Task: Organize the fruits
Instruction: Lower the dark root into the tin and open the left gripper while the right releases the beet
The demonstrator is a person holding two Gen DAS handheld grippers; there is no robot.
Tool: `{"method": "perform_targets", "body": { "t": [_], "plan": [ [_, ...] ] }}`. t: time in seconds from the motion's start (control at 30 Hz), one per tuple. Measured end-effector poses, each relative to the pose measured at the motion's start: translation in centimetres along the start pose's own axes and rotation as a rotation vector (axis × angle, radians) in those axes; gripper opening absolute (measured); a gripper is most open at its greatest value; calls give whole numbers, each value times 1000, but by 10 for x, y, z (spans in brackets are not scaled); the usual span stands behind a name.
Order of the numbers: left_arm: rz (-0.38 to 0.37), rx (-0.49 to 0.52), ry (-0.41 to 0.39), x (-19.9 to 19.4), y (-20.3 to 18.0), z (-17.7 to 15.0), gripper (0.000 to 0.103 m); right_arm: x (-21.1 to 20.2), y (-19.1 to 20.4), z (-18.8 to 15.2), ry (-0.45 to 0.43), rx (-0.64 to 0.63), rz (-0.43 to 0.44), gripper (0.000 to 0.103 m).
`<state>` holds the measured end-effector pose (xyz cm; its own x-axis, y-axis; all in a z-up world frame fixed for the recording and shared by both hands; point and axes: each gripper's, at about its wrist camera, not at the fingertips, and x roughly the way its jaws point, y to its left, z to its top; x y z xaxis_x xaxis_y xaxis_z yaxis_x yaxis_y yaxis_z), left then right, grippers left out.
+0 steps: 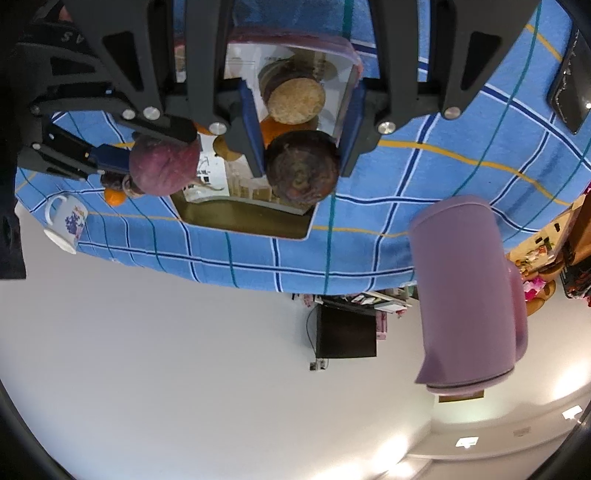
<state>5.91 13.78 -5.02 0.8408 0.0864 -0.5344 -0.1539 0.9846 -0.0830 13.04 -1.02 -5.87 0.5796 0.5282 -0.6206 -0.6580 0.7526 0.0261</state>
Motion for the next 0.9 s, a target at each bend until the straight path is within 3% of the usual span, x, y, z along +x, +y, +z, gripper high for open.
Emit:
{"method": "perform_targets", "body": {
  "t": [0.2,0.47,0.67,0.9],
  "plan": [
    [8,-3,17,5,0,-1,42,5,4,-1,2,-12,19,52],
    [29,-47,13,1,6,1,65,1,0,-2,-15,1,63,53],
    [32,-64,-11,-9,2,7,76,-14,-7,1,-59,24,67,56],
    [18,-63,-31,-17,-8,13,82,-32,-18,3,-115,37,58,56]
  ]
}}
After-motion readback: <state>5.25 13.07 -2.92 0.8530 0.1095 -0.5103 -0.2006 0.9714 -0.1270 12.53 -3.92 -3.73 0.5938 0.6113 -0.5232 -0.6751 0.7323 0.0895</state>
